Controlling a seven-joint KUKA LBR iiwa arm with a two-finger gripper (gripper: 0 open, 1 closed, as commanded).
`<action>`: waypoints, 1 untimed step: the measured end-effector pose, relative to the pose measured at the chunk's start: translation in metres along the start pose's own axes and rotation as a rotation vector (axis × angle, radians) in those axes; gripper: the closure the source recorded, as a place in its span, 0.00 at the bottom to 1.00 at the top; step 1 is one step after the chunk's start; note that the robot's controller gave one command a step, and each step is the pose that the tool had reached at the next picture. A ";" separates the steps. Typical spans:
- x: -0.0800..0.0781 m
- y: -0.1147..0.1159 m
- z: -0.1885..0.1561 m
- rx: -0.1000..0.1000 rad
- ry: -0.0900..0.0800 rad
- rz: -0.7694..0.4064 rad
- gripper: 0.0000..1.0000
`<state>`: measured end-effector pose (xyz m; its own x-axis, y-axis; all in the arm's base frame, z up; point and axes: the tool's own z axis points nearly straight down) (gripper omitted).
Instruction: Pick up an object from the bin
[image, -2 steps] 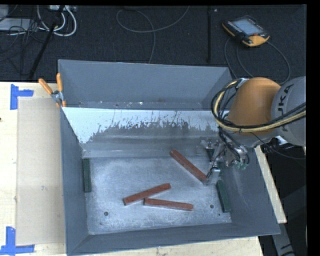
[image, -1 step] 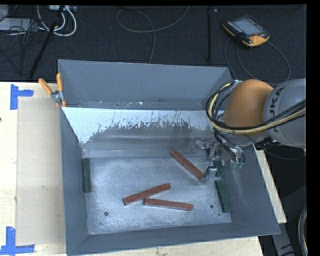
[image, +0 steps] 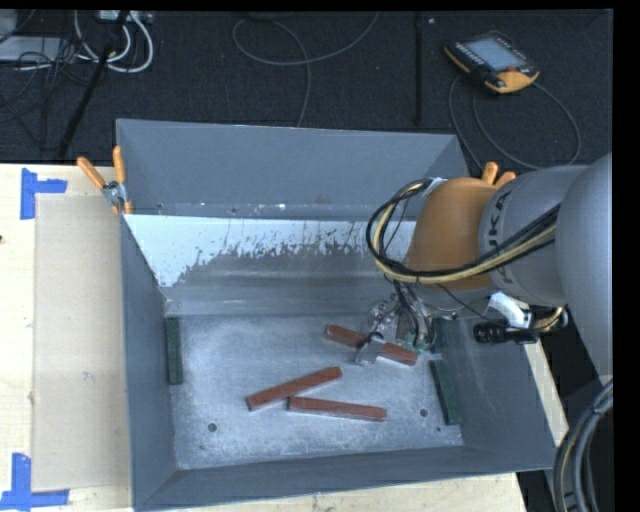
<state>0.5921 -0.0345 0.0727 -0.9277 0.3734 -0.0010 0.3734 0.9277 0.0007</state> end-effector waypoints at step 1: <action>0.000 0.000 0.000 0.000 0.000 -0.001 1.00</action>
Offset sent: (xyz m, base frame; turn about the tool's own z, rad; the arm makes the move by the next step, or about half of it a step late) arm -0.0075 0.0139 0.1632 0.0212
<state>0.5922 -0.0344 0.0727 -0.9280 0.3725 -0.0011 0.3725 0.9280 0.0005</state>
